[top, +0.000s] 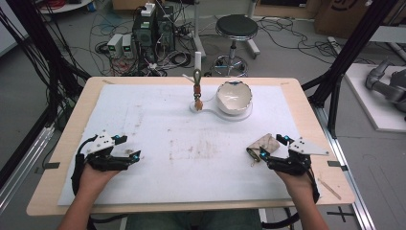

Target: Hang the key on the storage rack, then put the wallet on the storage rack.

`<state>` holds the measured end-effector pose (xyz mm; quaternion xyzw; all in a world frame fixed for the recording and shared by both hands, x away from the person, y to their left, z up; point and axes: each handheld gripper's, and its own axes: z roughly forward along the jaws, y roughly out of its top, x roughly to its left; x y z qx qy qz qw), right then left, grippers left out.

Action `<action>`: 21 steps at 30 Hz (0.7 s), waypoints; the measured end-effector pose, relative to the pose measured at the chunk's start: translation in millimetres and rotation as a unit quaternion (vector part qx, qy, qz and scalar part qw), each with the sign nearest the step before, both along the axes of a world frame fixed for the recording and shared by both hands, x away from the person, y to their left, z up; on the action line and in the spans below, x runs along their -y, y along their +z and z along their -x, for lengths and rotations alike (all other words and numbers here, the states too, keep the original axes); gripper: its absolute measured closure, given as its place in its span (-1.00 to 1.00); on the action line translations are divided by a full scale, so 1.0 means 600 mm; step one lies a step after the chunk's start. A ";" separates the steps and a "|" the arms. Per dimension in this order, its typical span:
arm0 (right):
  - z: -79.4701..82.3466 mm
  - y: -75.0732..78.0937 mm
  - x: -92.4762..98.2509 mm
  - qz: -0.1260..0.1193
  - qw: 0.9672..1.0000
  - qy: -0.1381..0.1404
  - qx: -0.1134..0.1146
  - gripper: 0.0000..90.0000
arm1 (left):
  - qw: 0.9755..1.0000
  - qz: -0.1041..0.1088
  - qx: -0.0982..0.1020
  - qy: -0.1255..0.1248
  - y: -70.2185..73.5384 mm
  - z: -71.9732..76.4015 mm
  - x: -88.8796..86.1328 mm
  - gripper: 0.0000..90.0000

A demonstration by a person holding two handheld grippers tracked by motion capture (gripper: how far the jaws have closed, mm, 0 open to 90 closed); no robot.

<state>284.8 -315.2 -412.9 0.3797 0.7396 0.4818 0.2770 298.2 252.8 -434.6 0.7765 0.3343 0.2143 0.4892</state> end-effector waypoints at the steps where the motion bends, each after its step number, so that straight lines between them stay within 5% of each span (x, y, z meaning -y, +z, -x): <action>1: 0.001 0.000 -0.001 0.001 1.000 0.002 -0.001 -0.56 | 1.000 0.000 0.000 0.000 0.000 0.000 0.000 -0.53; 11: 0.008 0.001 -0.004 0.007 1.000 0.002 -0.001 -0.56 | 1.000 0.003 -0.005 -0.006 0.001 0.003 0.006 -0.54; 21: 0.033 -0.002 0.008 0.012 1.000 0.007 -0.007 -0.56 | 1.000 0.015 -0.005 -0.019 0.012 -0.004 0.045 -0.53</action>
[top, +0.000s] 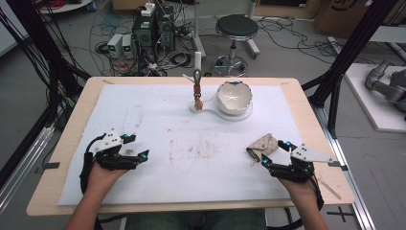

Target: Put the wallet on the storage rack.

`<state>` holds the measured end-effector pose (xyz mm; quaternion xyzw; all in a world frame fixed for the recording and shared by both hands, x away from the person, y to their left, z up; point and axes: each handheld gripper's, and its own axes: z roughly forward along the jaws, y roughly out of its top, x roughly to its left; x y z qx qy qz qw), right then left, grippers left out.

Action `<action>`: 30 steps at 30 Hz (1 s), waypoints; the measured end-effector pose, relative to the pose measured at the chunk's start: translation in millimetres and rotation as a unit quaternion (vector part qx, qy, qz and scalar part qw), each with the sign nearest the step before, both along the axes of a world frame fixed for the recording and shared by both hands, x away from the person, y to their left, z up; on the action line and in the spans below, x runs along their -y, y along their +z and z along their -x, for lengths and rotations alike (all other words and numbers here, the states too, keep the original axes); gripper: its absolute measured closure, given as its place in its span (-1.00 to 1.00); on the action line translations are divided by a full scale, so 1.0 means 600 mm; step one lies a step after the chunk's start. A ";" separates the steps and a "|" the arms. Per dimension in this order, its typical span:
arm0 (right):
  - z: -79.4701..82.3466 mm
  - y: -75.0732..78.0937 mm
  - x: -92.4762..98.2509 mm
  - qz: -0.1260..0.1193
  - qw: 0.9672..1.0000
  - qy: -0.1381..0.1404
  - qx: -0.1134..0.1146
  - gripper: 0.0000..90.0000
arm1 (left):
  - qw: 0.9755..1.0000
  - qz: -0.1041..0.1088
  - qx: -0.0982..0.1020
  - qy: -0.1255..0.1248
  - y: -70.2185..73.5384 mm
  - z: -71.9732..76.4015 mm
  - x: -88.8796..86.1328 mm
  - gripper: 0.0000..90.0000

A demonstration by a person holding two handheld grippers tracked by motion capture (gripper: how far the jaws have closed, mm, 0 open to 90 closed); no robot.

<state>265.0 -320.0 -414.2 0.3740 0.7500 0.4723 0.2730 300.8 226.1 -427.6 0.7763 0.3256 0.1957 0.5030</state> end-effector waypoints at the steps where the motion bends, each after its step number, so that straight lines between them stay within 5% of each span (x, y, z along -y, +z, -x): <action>1: 0.003 -0.001 0.002 0.001 1.000 -0.001 0.000 -0.56 | 1.000 0.002 0.000 -0.003 0.000 -0.002 0.007 -0.54; 8: 0.025 -0.004 0.019 0.004 1.000 -0.009 -0.006 -0.56 | 0.999 0.018 -0.005 -0.033 0.003 -0.018 0.064 -0.54; 30: 0.080 -0.011 0.055 0.005 0.999 -0.024 -0.021 -0.55 | 0.996 0.004 -0.018 -0.092 0.032 -0.061 0.255 -0.59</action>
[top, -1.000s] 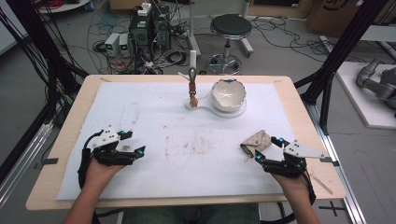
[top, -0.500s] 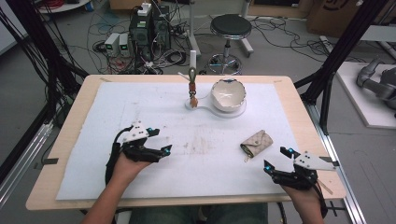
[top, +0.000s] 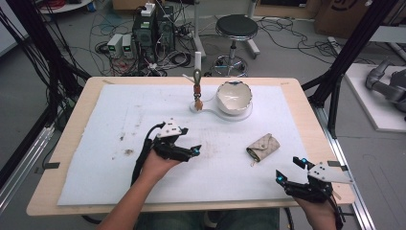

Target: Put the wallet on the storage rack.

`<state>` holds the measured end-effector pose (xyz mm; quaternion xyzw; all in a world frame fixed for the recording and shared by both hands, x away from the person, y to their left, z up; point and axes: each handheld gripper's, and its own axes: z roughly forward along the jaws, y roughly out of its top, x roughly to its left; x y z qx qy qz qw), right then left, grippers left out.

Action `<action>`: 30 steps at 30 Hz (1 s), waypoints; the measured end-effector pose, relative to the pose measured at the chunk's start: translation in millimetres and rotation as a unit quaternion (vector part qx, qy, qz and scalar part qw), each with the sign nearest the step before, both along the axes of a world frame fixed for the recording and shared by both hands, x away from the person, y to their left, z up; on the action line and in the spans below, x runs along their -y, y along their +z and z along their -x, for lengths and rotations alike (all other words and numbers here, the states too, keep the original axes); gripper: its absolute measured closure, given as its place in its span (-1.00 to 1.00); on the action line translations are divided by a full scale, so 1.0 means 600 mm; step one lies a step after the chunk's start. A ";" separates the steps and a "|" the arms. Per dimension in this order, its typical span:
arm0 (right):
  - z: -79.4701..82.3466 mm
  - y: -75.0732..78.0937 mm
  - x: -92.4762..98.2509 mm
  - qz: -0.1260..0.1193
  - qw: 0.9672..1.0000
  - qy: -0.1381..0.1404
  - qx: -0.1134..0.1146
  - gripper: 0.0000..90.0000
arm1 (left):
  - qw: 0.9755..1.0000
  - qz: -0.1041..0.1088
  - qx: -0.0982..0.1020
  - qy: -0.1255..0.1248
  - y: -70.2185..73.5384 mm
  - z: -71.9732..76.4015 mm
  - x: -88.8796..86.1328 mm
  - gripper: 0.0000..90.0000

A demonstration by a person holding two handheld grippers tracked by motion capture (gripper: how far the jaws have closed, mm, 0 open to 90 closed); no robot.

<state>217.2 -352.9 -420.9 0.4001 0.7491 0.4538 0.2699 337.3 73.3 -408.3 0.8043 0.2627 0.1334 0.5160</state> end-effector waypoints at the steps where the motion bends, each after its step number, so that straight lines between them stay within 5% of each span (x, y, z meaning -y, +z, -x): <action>1: 0.001 -0.001 0.003 0.000 1.000 -0.003 -0.001 -0.56 | 1.000 -0.009 0.000 -0.009 0.001 -0.005 0.025 -0.63; 13: 0.015 -0.002 0.019 -0.006 1.000 -0.011 -0.001 -0.56 | 0.998 -0.038 0.004 -0.056 -0.001 -0.025 0.154 -0.63; 30: 0.032 -0.002 0.038 -0.006 0.999 -0.031 -0.003 -0.55 | 0.993 -0.066 -0.018 -0.092 -0.022 -0.032 0.267 -0.69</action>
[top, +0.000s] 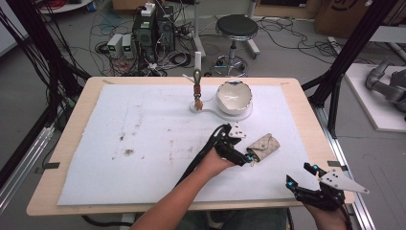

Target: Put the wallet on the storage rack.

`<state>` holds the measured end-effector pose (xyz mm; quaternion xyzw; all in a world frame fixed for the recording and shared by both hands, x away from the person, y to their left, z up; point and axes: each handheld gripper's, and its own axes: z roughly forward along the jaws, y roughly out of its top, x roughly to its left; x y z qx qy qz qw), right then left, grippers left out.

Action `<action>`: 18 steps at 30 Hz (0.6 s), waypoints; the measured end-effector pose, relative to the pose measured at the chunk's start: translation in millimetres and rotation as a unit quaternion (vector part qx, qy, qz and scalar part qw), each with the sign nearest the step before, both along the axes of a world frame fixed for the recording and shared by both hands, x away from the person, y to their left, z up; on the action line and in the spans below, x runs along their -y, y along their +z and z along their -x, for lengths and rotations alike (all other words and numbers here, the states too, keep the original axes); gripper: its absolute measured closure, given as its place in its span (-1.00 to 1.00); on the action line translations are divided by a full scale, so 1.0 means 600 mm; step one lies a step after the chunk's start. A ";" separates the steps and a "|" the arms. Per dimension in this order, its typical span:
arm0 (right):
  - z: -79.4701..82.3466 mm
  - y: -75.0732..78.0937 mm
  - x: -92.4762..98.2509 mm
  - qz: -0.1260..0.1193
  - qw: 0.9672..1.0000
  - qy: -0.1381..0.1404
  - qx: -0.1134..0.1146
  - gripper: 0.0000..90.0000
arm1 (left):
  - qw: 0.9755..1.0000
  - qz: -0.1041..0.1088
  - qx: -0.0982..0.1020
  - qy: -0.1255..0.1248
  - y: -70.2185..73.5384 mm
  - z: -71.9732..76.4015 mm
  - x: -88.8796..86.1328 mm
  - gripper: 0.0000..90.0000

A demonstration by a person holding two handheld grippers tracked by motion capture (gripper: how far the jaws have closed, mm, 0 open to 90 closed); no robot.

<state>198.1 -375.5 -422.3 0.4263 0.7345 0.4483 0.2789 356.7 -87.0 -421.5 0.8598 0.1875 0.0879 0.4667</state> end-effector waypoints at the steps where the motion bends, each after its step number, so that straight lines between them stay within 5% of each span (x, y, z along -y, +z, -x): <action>1: 0.000 0.000 0.001 0.000 1.000 0.000 0.000 -0.56 | 1.000 0.000 0.000 0.000 0.000 0.000 0.000 -0.69; 18: 0.001 -0.004 0.008 0.001 1.000 -0.007 -0.007 -0.55 | 0.999 -0.032 -0.016 0.007 -0.034 -0.027 0.094 -0.69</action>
